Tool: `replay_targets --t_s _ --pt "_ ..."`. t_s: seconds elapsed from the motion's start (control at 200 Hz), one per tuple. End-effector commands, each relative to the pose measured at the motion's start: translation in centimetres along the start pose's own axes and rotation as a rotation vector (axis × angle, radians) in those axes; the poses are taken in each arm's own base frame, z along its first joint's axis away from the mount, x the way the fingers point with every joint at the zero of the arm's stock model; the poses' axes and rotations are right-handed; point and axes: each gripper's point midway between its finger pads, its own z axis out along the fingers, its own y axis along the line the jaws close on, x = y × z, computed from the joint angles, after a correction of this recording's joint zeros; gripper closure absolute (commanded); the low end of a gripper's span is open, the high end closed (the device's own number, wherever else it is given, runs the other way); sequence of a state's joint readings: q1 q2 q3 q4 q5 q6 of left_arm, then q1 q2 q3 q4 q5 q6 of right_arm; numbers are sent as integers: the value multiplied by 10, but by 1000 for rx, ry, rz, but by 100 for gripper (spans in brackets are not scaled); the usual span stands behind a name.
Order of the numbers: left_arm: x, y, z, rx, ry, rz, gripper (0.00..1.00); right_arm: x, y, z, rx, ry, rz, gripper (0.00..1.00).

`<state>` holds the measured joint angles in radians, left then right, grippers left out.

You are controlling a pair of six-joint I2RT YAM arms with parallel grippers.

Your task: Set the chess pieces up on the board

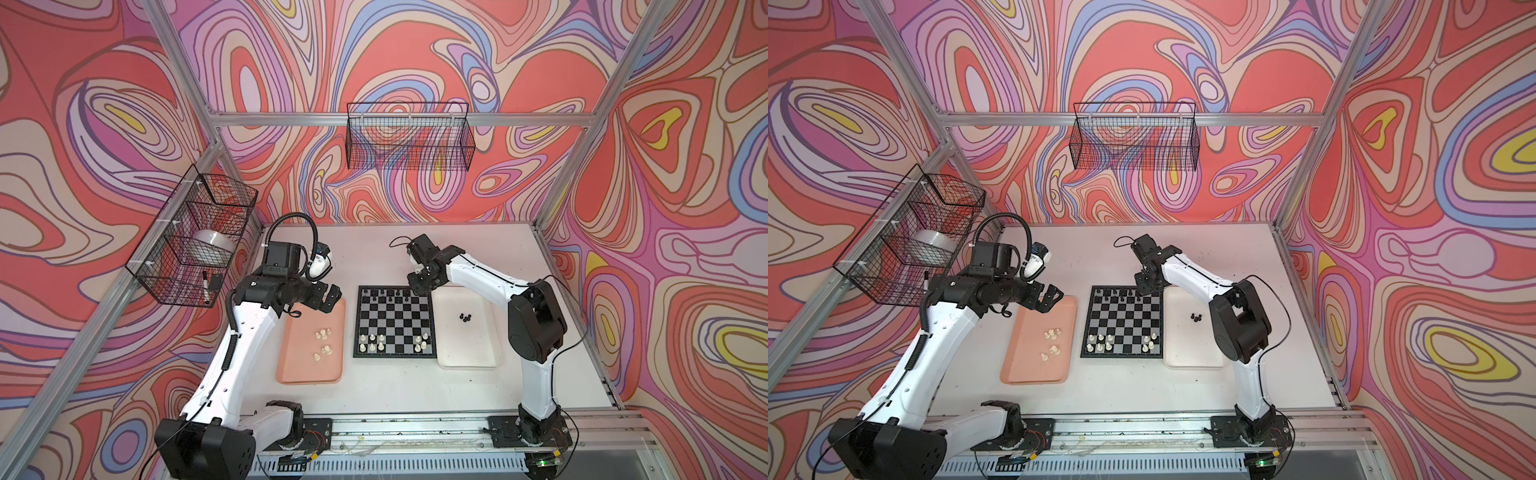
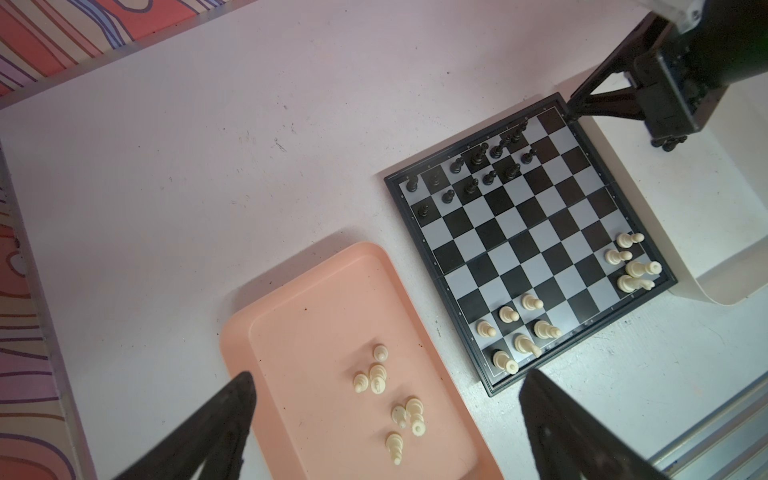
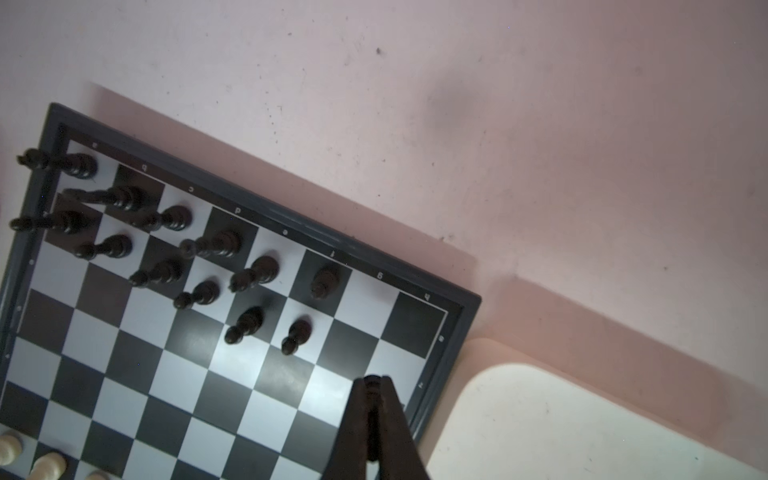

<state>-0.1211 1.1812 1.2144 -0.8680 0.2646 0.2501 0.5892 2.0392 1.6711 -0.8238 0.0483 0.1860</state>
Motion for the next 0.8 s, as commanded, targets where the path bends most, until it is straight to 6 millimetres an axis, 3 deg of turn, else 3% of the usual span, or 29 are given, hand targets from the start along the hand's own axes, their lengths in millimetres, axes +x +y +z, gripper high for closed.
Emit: replay_targets --t_s 0.0,0.421,0.796 --pt "-2 -4 -4 10 -15 4 0 -7 7 10 -2 -4 4 95" --pt "1 -4 -2 12 -5 6 0 -9 4 38 40 15 4 94" --pt "5 -2 1 1 9 20 0 -6 1 45 56 29 1 90"
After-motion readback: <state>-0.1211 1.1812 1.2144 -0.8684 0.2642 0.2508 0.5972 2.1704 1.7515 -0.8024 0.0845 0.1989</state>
